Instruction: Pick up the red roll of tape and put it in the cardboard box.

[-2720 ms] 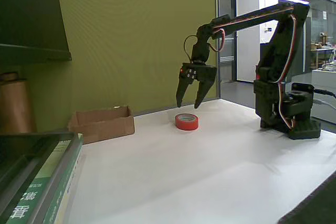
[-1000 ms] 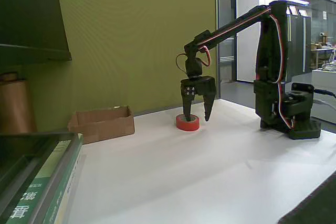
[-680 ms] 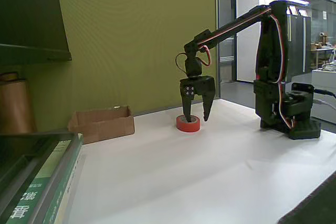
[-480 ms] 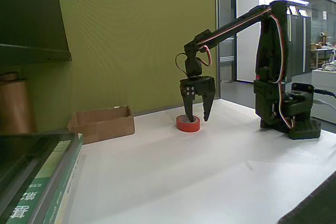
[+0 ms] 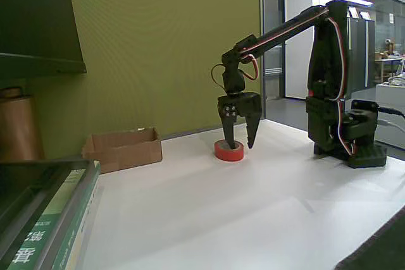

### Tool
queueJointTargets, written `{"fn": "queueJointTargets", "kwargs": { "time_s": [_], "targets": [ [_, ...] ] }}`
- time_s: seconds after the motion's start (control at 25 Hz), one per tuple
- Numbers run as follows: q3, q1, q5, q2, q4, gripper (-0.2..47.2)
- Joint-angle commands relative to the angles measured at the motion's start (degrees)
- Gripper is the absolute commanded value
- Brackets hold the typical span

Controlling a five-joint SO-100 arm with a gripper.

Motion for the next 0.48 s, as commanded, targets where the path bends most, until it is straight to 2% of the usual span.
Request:
{"fn": "queueJointTargets", "kwargs": {
  "time_s": [0.0, 0.44],
  "targets": [
    [-0.3, 0.4, -0.2, 0.0, 1.1, 17.9],
    [-4.1, -0.1, -2.1, -5.4, -2.2, 13.5]
  ]
}}
